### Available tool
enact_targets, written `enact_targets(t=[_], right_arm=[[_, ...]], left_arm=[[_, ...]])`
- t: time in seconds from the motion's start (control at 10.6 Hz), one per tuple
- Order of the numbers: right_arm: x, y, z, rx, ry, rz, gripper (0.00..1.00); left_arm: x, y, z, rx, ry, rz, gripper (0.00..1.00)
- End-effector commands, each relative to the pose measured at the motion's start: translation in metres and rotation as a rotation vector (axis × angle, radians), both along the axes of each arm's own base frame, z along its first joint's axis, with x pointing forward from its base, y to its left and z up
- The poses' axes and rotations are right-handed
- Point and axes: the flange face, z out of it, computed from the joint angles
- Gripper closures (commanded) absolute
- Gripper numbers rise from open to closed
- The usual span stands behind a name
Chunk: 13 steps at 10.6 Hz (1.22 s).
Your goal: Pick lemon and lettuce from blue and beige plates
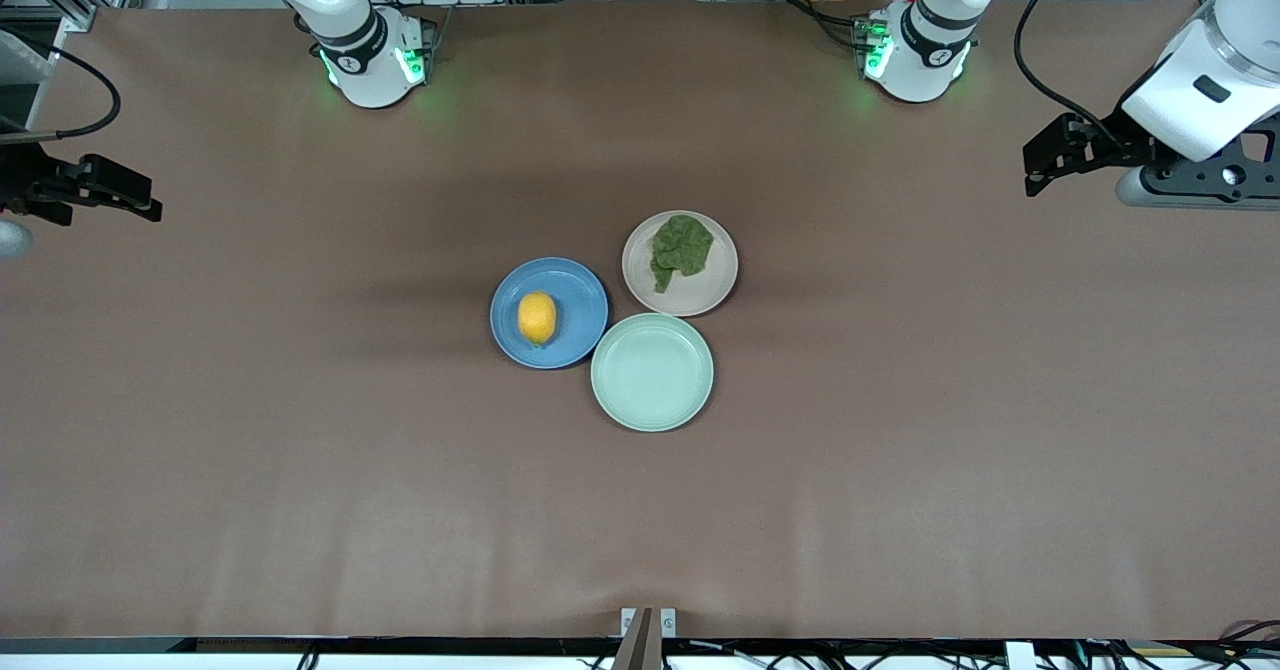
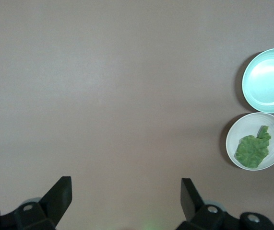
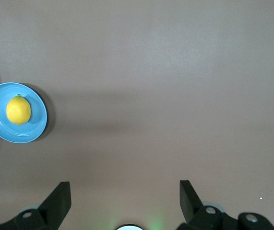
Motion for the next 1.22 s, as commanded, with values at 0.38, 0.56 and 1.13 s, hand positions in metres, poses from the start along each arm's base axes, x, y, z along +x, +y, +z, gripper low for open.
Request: enact_targets(t=[0.38, 0.56, 1.13], right_arm=[[-0.0012, -0.0024, 0.0009, -0.011, 0.004, -0.018, 0.0], [-0.0011, -0.0036, 0.001, -0.015, 0.002, -0.02, 0.0], [-0.0013, -0.0105, 0.001, -0.014, 0.002, -0.031, 0.0]], left_arm=[[-0.0007, -0.0041, 0.0006, -0.004, 0.013, -0.038, 0.0], [-0.0009, -0.0049, 0.0006, -0.004, 0.013, -0.04, 0.0], [-0.0004, -0.005, -0.0002, -0.004, 0.014, -0.04, 0.0]])
